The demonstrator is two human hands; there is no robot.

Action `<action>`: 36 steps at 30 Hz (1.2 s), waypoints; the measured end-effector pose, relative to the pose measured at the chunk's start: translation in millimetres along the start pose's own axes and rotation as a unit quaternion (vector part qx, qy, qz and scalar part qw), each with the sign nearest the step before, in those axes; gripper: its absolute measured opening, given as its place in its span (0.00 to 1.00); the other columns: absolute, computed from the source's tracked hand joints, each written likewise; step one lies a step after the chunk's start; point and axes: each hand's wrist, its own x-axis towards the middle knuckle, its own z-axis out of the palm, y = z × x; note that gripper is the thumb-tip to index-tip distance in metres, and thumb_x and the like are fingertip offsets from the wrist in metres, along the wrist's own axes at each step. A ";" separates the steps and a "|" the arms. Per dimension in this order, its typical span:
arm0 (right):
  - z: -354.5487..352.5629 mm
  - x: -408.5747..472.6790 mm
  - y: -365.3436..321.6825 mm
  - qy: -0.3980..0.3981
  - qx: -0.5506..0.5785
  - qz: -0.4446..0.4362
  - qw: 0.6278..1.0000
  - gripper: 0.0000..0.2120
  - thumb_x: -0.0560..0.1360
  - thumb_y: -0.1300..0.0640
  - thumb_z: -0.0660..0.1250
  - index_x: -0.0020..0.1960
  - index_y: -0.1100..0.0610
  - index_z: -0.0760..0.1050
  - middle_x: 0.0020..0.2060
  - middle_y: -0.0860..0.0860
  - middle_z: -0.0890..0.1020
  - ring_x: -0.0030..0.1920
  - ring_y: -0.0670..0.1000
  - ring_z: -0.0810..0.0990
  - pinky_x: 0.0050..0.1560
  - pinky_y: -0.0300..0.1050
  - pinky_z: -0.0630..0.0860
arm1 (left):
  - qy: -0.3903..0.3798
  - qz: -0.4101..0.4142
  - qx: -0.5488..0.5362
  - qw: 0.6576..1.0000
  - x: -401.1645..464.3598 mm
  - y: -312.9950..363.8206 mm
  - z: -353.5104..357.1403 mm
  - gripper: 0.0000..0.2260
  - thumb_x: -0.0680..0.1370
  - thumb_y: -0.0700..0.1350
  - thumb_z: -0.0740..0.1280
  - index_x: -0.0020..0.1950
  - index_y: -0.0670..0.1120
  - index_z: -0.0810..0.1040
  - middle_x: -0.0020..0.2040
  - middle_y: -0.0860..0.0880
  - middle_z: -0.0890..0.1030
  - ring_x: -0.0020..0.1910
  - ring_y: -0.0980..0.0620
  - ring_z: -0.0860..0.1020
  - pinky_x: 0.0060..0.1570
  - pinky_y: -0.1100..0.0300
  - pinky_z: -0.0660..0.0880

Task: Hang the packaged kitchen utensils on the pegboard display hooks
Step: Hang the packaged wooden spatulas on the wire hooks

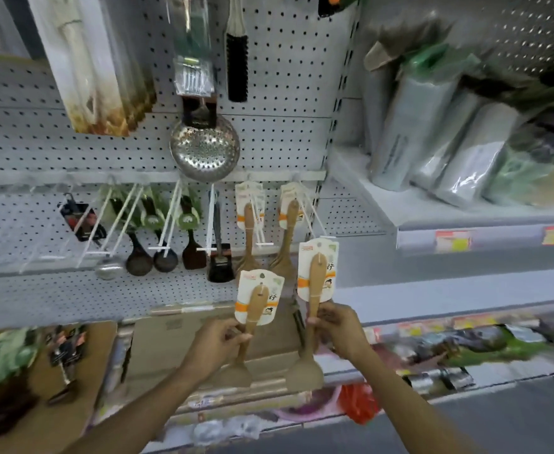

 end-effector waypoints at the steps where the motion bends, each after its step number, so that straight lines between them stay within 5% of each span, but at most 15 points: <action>1: -4.5 5.0 2.8 -0.006 0.002 -0.002 1.000 0.09 0.70 0.71 0.73 0.38 0.58 0.81 0.33 0.54 0.82 0.29 0.47 0.79 0.31 0.37 0.73 | 0.007 -0.005 -0.009 1.000 0.4 0.9 5.0 0.04 0.73 0.44 0.76 0.47 0.52 0.85 0.44 0.56 0.86 0.46 0.56 0.84 0.55 0.51 0.79; 4: -10.0 17.1 11.9 -0.032 0.004 -0.006 0.999 0.08 0.70 0.69 0.74 0.39 0.56 0.82 0.36 0.57 0.83 0.32 0.49 0.81 0.33 0.39 0.77 | 0.022 -0.007 -0.023 0.999 -2.0 4.8 16.2 0.05 0.74 0.42 0.75 0.47 0.50 0.85 0.44 0.54 0.86 0.47 0.55 0.84 0.56 0.50 0.79; 8: -8.8 27.2 22.3 -0.048 0.055 0.015 0.997 0.05 0.70 0.72 0.72 0.45 0.67 0.81 0.40 0.61 0.82 0.40 0.51 0.82 0.42 0.44 0.80 | 0.031 -0.012 -0.028 0.999 -3.2 6.9 20.8 0.03 0.74 0.41 0.74 0.46 0.48 0.85 0.44 0.52 0.86 0.47 0.54 0.84 0.56 0.49 0.79; 12: -6.6 34.3 29.8 -0.062 0.076 0.023 0.995 0.09 0.70 0.71 0.72 0.43 0.59 0.84 0.43 0.58 0.85 0.45 0.56 0.85 0.48 0.54 0.81 | 0.037 -0.025 -0.020 0.999 -2.6 5.3 17.7 0.03 0.74 0.43 0.74 0.47 0.48 0.85 0.44 0.54 0.86 0.47 0.55 0.84 0.55 0.46 0.79; 17: -7.6 44.0 33.5 -0.059 0.083 0.025 0.994 0.06 0.71 0.70 0.73 0.44 0.62 0.83 0.44 0.61 0.85 0.48 0.63 0.84 0.51 0.60 0.82 | 0.044 -0.034 -0.021 0.998 -2.3 7.1 16.1 0.05 0.74 0.42 0.74 0.45 0.52 0.85 0.44 0.54 0.86 0.47 0.55 0.85 0.56 0.46 0.79; 22: -8.9 48.5 34.6 -0.063 0.099 0.029 0.993 0.06 0.70 0.70 0.72 0.45 0.63 0.83 0.45 0.62 0.84 0.49 0.63 0.84 0.51 0.60 0.82 | 0.046 -0.037 -0.013 0.998 -3.3 10.6 18.0 0.12 0.74 0.41 0.74 0.45 0.60 0.84 0.44 0.55 0.86 0.46 0.55 0.84 0.55 0.46 0.79; 36: -8.6 55.0 31.8 -0.074 0.059 0.034 0.995 0.05 0.72 0.68 0.72 0.46 0.60 0.83 0.41 0.52 0.86 0.45 0.54 0.85 0.48 0.52 0.83 | 0.057 -0.052 -0.042 0.996 -15.5 10.1 22.6 0.11 0.75 0.39 0.72 0.44 0.58 0.84 0.45 0.53 0.87 0.47 0.54 0.85 0.55 0.47 0.79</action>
